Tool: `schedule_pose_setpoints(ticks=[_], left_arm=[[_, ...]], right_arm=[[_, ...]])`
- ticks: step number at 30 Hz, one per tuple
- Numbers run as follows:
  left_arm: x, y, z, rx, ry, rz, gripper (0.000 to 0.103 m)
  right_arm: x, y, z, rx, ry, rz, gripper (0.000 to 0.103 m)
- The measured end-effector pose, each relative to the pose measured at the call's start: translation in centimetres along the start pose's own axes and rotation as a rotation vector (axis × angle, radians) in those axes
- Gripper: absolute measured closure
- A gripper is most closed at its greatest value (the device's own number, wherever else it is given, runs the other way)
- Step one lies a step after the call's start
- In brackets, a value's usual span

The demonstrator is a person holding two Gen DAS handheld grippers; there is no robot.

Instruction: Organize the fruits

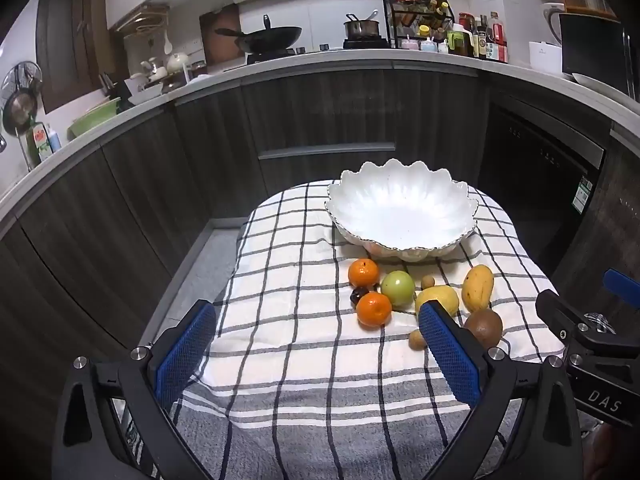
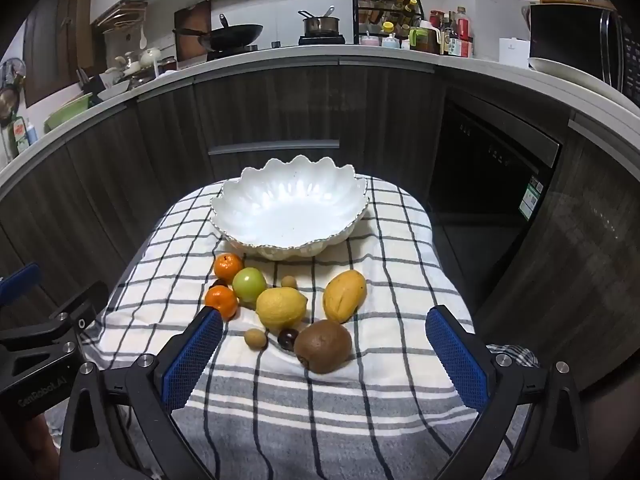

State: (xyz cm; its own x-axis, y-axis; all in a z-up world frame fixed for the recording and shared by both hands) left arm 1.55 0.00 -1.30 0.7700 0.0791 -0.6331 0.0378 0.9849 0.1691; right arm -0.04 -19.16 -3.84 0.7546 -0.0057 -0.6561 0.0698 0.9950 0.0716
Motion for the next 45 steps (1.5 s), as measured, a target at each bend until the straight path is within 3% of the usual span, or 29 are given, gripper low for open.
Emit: schedule_pose_setpoints(ticks=[45], left_arm=[[0.1,0.3,0.0,-0.014,0.001,-0.033,0.000]], right_arm=[[-0.2,0.3,0.1,0.002,0.003,0.002,0.000]])
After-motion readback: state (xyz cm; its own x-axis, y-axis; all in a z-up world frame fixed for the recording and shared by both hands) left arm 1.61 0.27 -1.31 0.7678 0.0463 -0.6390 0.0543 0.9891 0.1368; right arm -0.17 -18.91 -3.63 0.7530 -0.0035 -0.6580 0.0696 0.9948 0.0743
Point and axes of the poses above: each gripper's, at about its wrist camera, not at the fingertips, and x roughly the way its jaws point, y to its left, z to its top, the point moved 2 cm from there along x, roughly the way its jaws point, and after that the axes turned 4 degrees about z, right-handed, at the moved point
